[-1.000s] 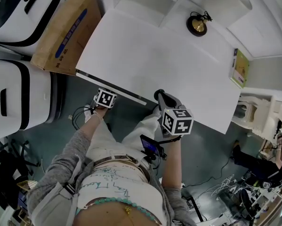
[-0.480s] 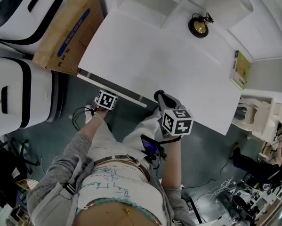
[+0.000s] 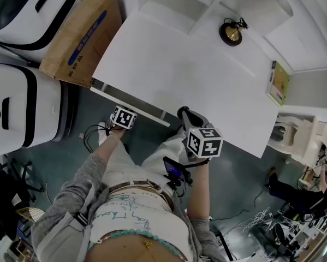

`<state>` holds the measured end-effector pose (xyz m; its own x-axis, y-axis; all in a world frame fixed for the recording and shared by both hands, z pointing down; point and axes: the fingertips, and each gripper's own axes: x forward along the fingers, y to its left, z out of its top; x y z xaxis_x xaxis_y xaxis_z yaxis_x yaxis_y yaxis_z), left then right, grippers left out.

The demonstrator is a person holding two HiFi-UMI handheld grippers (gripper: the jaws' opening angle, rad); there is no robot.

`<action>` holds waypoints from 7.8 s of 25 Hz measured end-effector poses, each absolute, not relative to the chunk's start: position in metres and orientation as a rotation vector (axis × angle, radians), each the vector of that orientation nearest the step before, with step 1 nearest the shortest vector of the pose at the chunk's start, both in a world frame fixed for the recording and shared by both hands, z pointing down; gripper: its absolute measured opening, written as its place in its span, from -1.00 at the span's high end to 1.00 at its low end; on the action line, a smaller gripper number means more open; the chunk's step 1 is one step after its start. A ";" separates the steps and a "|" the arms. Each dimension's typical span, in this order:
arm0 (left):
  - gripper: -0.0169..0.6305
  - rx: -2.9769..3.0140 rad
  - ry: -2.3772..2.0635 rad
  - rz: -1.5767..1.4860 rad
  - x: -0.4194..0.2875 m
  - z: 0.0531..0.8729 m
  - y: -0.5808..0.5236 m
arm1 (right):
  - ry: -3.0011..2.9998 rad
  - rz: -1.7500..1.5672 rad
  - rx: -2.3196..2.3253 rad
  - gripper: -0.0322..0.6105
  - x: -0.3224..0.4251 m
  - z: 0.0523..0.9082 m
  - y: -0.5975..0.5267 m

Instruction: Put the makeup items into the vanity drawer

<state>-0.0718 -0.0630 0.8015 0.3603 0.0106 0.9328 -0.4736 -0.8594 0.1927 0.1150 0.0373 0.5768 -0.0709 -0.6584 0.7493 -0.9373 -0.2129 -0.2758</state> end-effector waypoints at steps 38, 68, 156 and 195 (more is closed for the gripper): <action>0.67 2.191 -0.401 1.508 -0.109 0.798 -0.031 | -1.772 1.155 1.781 0.81 0.085 0.577 0.032; 0.67 2.180 -0.413 1.504 -0.132 0.799 -0.011 | -1.842 1.128 1.610 0.81 0.047 0.588 0.010; 0.67 2.172 -0.418 1.465 -0.141 0.798 -0.005 | -1.817 0.940 0.992 0.81 -0.066 0.761 -0.061; 0.67 2.163 -0.425 1.446 -0.143 0.801 -0.007 | -1.738 0.861 0.905 0.81 -0.067 0.827 -0.068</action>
